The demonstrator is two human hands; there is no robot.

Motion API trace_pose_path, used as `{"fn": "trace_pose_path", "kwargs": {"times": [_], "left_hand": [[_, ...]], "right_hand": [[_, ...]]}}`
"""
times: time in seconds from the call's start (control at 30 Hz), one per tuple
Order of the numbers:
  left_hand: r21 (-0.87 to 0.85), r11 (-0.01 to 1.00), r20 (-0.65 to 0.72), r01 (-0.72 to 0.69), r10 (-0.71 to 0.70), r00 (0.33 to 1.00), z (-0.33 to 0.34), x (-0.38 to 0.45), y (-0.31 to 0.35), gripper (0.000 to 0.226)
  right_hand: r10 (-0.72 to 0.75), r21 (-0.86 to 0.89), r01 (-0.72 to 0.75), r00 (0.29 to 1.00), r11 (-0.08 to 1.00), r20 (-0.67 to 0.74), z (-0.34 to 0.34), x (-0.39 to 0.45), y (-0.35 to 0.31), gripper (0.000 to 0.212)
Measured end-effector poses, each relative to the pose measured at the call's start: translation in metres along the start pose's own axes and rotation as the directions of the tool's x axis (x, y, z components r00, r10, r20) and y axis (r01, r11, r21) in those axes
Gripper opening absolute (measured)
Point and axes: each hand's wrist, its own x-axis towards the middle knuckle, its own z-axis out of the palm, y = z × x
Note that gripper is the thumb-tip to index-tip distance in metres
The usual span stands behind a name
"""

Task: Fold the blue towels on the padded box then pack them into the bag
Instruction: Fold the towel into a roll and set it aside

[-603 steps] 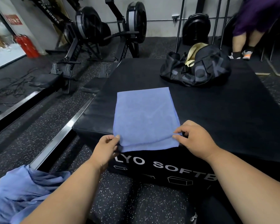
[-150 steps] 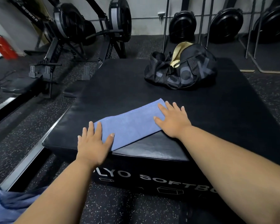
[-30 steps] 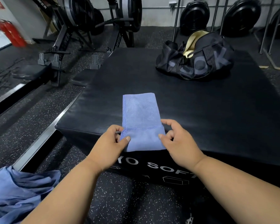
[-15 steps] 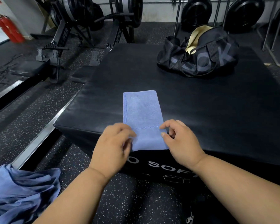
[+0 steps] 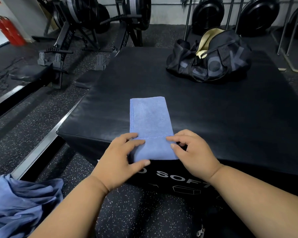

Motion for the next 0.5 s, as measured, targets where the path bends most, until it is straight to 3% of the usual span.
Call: {"fn": "trace_pose_path", "kwargs": {"times": [0.13, 0.27, 0.4, 0.5], "left_hand": [[-0.326, 0.932, -0.153, 0.158, -0.217, 0.964, 0.0036, 0.0038, 0.0082, 0.021], [-0.334, 0.908, -0.17, 0.251, -0.32, 0.932, 0.0029, 0.0065, 0.0093, 0.02], [-0.277, 0.934, -0.204, 0.226, -0.287, 0.936, 0.0017, 0.0104, 0.0082, 0.023], [-0.014, 1.0, -0.242, 0.012, -0.015, 0.97, -0.002, 0.009, 0.0089, 0.016]], "right_hand": [[0.037, 0.083, -0.037, 0.999, 0.996, -0.003, -0.0005, -0.0013, 0.0, 0.021], [0.046, 0.058, -0.047, 0.999, 0.997, 0.006, 0.0009, 0.0, 0.0019, 0.02], [0.041, -0.003, -0.041, 0.999, 0.999, 0.012, 0.0012, 0.0015, 0.0019, 0.021], [0.028, -0.031, -0.027, 0.999, 0.999, 0.019, 0.0017, 0.0019, 0.0031, 0.021]]}}
